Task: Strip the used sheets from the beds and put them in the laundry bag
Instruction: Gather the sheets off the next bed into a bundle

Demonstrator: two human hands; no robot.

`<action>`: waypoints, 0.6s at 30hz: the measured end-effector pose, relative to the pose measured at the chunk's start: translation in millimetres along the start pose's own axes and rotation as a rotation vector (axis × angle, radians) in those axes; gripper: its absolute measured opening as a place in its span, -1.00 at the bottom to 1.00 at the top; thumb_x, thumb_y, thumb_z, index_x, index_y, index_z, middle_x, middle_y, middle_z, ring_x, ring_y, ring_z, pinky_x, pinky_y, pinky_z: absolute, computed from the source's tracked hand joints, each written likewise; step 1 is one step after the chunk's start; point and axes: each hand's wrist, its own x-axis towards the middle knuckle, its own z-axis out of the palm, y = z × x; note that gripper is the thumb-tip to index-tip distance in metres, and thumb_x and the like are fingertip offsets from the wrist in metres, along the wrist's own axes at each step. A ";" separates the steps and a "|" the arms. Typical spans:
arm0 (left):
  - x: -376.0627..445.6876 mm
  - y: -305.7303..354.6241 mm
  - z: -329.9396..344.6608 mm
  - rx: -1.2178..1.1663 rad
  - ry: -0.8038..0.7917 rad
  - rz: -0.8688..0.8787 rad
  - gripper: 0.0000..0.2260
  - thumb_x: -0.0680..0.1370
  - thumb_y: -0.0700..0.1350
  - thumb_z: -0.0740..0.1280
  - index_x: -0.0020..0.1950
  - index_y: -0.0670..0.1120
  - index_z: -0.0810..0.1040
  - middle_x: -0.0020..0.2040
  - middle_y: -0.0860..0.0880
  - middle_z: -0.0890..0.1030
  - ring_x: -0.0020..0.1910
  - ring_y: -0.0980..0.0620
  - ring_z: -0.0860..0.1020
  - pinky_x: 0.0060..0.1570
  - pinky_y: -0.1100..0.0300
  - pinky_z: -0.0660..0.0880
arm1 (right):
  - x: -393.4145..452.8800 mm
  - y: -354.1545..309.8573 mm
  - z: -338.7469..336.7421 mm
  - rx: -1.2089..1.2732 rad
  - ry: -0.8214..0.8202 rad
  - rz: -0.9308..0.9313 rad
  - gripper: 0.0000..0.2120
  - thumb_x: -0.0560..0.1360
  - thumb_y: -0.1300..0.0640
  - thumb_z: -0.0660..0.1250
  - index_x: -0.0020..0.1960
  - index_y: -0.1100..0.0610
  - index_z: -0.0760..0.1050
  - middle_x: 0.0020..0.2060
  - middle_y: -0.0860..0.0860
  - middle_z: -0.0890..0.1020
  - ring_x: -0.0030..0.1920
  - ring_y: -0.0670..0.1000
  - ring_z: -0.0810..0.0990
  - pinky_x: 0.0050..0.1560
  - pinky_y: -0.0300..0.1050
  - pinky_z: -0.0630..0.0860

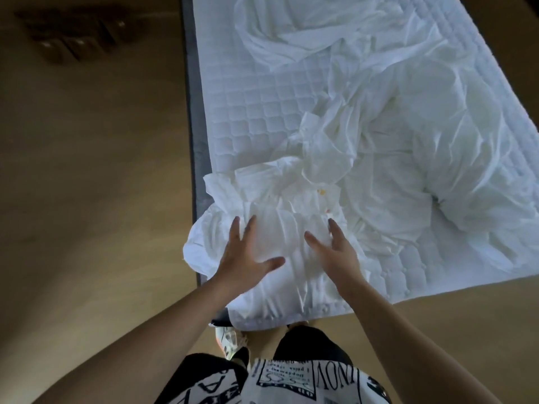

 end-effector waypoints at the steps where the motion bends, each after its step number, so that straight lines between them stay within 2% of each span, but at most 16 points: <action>1: 1.8 -3.0 7.9 0.194 -0.055 0.118 0.14 0.32 0.45 0.47 0.66 0.23 -0.21 0.64 0.10 -0.38 0.67 -0.08 -0.16 0.59 -0.14 0.13 | -2.5 3.5 1.2 -0.063 0.016 -0.043 -0.17 0.54 -0.19 0.43 0.67 -0.09 0.09 0.51 0.03 0.43 0.45 0.08 0.46 0.43 0.01 0.42; 2: 2.0 -4.0 13.9 0.347 -0.110 0.199 0.18 0.32 0.46 0.46 0.62 0.26 -0.32 0.58 0.13 -0.50 0.65 -0.12 -0.27 0.60 -0.20 0.05 | -2.5 11.2 2.8 -0.136 0.023 -0.087 -0.13 0.52 -0.21 0.43 0.67 -0.09 0.04 0.51 0.03 0.42 0.46 0.08 0.44 0.43 0.04 0.42; 4: 8.1 -9.0 21.1 0.505 -0.174 0.228 0.17 0.36 0.42 0.47 0.56 0.32 -0.43 0.54 0.16 -0.57 0.63 -0.21 -0.30 0.56 -0.31 0.04 | -3.7 29.6 6.8 -0.308 -0.016 -0.143 -0.02 0.50 -0.25 0.43 0.68 -0.07 -0.09 0.56 0.06 0.31 0.53 0.11 0.32 0.49 0.15 0.35; 6: 23.0 -15.2 22.4 0.527 -0.159 0.180 0.14 0.40 0.36 0.48 0.54 0.35 -0.43 0.56 0.16 -0.53 0.64 -0.24 -0.24 0.54 -0.34 0.09 | -3.4 54.3 8.8 -0.490 -0.063 -0.189 0.02 0.52 -0.27 0.39 0.68 -0.05 -0.22 0.64 0.09 0.12 0.62 0.13 0.12 0.58 0.15 0.20; 8: 40.4 -12.8 18.8 0.519 -0.096 0.119 0.10 0.43 0.31 0.49 0.57 0.36 -0.38 0.61 0.14 -0.44 0.66 -0.22 -0.17 0.54 -0.30 0.12 | -2.0 71.4 7.1 -0.585 -0.035 -0.276 -0.04 0.56 -0.30 0.30 0.67 -0.06 -0.26 0.67 0.09 -0.02 0.65 0.09 -0.02 0.64 0.10 0.08; 9: 49.4 -8.4 16.5 0.516 -0.052 0.089 0.07 0.44 0.30 0.48 0.58 0.35 -0.34 0.64 0.12 -0.38 0.66 -0.21 -0.15 0.54 -0.28 0.11 | 0.3 77.0 6.8 -0.623 0.006 -0.352 -0.12 0.57 -0.28 0.24 0.67 -0.05 -0.19 0.67 0.11 -0.01 0.64 0.11 0.00 0.62 0.12 0.10; 11: 69.0 3.1 13.1 0.536 0.038 0.033 -0.02 0.49 0.28 0.43 0.62 0.31 -0.25 0.67 0.09 -0.27 0.66 -0.20 -0.15 0.56 -0.29 0.03 | 7.8 83.3 10.1 -0.728 0.064 -0.555 -0.28 0.57 -0.19 0.19 0.63 0.05 0.08 0.63 0.18 0.12 0.58 0.20 0.15 0.54 0.18 0.24; 13: 91.0 19.8 9.1 0.563 0.094 -0.023 -0.12 0.54 0.27 0.37 0.65 0.25 -0.18 0.68 0.03 -0.21 0.65 -0.21 -0.18 0.56 -0.33 -0.09 | 21.4 83.0 20.5 -0.902 0.017 -0.764 -0.32 0.54 -0.14 0.27 0.58 0.09 0.22 0.62 0.19 0.17 0.59 0.23 0.15 0.56 0.22 0.23; 15: 111.6 37.2 3.9 0.575 0.131 -0.078 -0.14 0.55 0.25 0.36 0.66 0.21 -0.13 0.68 -0.03 -0.18 0.65 -0.24 -0.20 0.54 -0.36 -0.12 | 42.3 74.8 32.0 -1.017 -0.100 -0.842 -0.13 0.43 -0.22 0.45 0.60 0.07 0.20 0.65 0.16 0.12 0.64 0.23 0.05 0.56 0.30 0.10; 18: 131.8 48.7 -1.8 0.586 0.199 -0.120 -0.17 0.56 0.27 0.34 0.67 0.17 -0.10 0.69 -0.06 -0.14 0.65 -0.24 -0.19 0.53 -0.37 -0.14 | 83.8 56.4 46.9 -1.114 -0.236 -0.769 0.24 0.18 -0.40 0.56 0.65 0.08 0.10 0.64 0.22 0.13 0.63 0.35 0.06 0.49 0.53 0.10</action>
